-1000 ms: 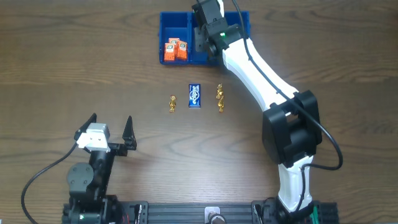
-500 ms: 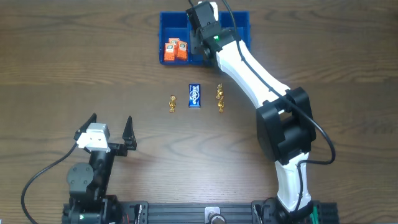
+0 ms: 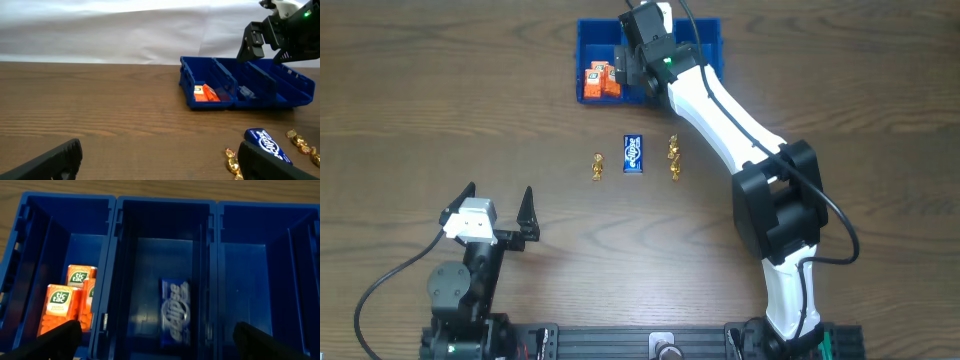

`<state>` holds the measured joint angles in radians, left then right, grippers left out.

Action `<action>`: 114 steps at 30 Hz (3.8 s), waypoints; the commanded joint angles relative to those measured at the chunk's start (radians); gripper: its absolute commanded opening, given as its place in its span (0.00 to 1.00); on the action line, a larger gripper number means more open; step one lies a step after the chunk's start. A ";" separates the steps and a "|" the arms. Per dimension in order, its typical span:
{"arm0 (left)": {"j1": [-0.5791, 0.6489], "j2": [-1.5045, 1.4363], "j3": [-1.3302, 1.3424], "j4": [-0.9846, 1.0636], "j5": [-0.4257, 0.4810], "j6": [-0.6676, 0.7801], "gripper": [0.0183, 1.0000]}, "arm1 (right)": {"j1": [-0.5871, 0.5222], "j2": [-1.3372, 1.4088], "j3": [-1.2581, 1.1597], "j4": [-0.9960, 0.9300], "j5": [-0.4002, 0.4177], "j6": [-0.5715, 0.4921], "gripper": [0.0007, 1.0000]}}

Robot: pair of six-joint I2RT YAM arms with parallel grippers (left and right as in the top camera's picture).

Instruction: Sort Candies Into Trays

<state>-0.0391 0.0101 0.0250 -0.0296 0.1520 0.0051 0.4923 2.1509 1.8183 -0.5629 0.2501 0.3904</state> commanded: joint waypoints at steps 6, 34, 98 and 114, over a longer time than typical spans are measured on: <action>0.006 -0.006 -0.020 -0.034 0.022 0.014 1.00 | 0.045 -0.138 0.238 -0.327 0.042 0.011 1.00; 0.006 -0.006 -0.020 -0.034 0.022 0.014 1.00 | 0.219 -0.004 -0.165 -0.391 -0.072 0.346 1.00; 0.006 -0.006 -0.020 -0.034 0.022 0.014 1.00 | 0.029 0.006 0.201 -0.233 0.057 0.050 0.25; 0.006 -0.006 -0.020 -0.034 0.022 0.014 1.00 | -0.005 0.100 0.201 -0.228 0.032 0.080 0.26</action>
<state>-0.0391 0.0101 0.0250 -0.0296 0.1520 0.0048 0.4953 2.2372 2.0174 -0.7940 0.2802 0.4599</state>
